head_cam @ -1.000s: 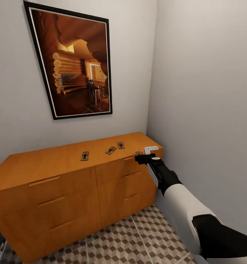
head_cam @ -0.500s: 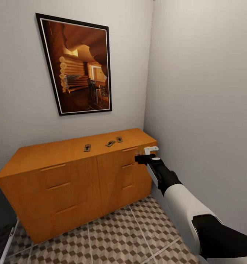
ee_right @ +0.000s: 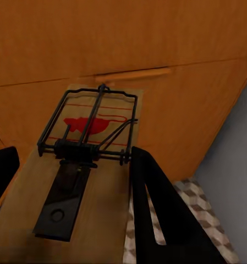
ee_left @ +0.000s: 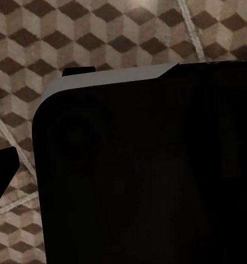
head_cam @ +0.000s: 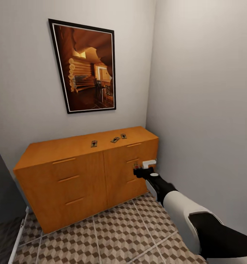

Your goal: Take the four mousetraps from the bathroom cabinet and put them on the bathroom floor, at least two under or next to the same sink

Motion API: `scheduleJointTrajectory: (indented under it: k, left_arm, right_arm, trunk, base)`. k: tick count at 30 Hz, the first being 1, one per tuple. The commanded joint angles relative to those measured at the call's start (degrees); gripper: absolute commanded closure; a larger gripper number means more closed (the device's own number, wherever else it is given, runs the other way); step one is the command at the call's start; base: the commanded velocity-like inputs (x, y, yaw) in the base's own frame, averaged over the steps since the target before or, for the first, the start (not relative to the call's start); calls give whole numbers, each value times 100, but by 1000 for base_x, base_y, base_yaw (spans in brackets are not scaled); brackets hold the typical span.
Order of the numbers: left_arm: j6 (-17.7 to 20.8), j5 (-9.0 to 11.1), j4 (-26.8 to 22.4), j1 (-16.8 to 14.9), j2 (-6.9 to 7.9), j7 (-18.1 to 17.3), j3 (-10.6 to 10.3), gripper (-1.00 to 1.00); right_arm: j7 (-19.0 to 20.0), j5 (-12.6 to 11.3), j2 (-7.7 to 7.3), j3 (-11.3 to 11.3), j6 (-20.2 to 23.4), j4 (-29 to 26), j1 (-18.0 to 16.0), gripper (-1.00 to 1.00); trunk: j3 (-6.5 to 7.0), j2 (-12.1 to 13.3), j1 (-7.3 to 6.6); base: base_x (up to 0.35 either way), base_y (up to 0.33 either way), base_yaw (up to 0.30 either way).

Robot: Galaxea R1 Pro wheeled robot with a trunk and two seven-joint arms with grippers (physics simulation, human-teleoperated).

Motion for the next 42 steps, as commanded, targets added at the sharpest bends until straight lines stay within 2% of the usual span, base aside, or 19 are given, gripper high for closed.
scheduleJointTrajectory:
  k: [1,3,6,7,12,14,16,24,28,32,36,40,42]
  left_arm:
    - [-45,-6,24,-11,0,-2,-20,-100]
    - [-49,-10,16,-12,-2,-2,-20,-100]
    - [-58,-13,9,-10,-10,-4,-20,-100]
    - [-72,-14,1,-10,-17,-8,-20,-100]
    - [-85,-15,-4,-11,-18,-11,-14,-100]
    - [-86,-17,-5,-10,-16,-11,-13,-100]
    - [-87,-21,-5,-10,-12,-11,-12,-100]
    - [-87,-24,-14,-9,-9,-11,-2,-100]
    - [-87,-24,-21,-11,-12,-11,0,-100]
    - [-87,-24,-56,-10,-30,-11,-8,-100]
    - [-87,-26,-114,-10,-36,-11,-2,-100]
    - [-87,-26,-238,-11,-35,-3,9,-100]
    - [-84,-25,-327,-10,-35,7,11,-100]
  right_arm:
    - [2,43,-17,19,-144,146,-5,100]
    - [15,42,-118,21,-785,682,3,100]
    - [25,44,-216,28,-1337,1057,26,100]
    - [30,56,-322,30,-1710,1219,107,100]
    - [32,252,-550,34,-2270,1310,799,100]
    - [32,385,-650,37,-2514,1320,1059,100]
    - [33,555,-751,38,-2822,1326,1467,100]
    - [25,785,-861,48,-3803,1336,2569,100]
    - [24,808,-969,49,-4202,1338,3046,100]
    - [24,813,-1007,51,-4551,1340,3456,100]
    - [31,815,-1022,55,-5249,1344,4070,100]
    - [28,816,-1023,51,-5980,1346,4451,100]
    - [25,816,-1021,50,-6100,1345,4508,100]
  trunk:
    - [-5,-4,-1]
    - [-5,-4,-1]
    - [-5,-4,-1]
    - [-5,-4,-1]
    - [-5,-4,-1]
    - [-5,-4,-1]
    - [-5,-4,-1]
    - [-5,-4,-1]
    - [-5,-4,-1]
    - [-5,-4,-1]
    - [-5,-4,-1]
    - [-5,-4,-1]
    - [-5,-4,-1]
  base:
    - [-20,14,0]
    - [-11,7,0]
    - [-5,3,0]
    - [-1,1,0]
    - [0,0,0]
    - [0,0,0]
    - [0,0,0]
    - [0,0,0]
    - [0,0,0]
    - [0,0,0]
    - [0,0,0]
    - [0,0,0]
    - [0,0,0]
